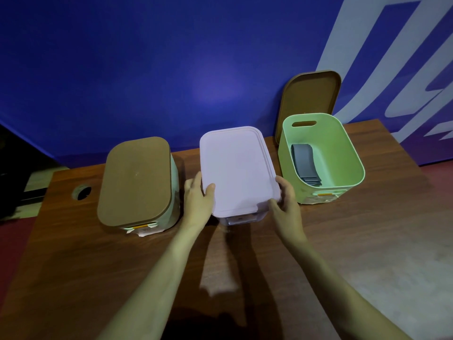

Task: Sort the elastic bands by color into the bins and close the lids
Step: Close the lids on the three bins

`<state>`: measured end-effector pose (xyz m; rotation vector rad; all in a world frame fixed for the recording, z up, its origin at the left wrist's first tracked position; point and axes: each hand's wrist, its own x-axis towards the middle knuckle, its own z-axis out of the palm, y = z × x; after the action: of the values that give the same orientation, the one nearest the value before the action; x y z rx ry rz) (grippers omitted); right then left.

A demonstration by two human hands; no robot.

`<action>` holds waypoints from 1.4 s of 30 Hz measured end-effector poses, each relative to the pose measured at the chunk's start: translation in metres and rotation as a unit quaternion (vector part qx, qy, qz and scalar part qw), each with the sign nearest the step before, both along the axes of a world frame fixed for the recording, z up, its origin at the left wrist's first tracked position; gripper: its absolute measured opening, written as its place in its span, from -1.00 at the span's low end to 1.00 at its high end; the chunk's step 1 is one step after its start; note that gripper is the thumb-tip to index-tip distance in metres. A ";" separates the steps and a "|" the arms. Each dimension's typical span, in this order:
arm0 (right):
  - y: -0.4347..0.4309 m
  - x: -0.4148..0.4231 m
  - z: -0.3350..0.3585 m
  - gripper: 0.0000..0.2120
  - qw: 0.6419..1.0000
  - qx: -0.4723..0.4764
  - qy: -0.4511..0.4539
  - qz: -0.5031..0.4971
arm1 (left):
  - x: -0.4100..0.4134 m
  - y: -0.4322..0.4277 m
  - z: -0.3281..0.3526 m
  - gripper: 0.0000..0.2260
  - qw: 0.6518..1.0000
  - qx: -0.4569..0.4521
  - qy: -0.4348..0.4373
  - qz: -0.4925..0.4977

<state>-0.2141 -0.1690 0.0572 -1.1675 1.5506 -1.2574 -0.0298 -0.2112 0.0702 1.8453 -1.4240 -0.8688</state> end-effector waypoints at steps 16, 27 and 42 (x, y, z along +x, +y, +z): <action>-0.016 -0.006 0.001 -0.59 0.998 0.018 0.054 -0.019 | -0.038 -0.016 0.002 -0.60 0.916 -0.052 -0.355 -0.182; -0.040 -0.012 -0.012 -0.81 0.989 0.073 -0.047 -0.117 | -0.057 -0.026 -0.008 -0.46 0.900 -0.010 -0.391 -0.192; -0.151 -0.010 0.018 -0.58 0.962 0.058 0.230 0.132 | -0.054 -0.027 -0.012 -0.31 0.898 -0.016 -0.398 -0.188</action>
<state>-0.2245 -0.3201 0.0751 -1.6064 1.6972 -0.7387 -0.0840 -0.2379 0.0580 2.0296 -2.3300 -0.2138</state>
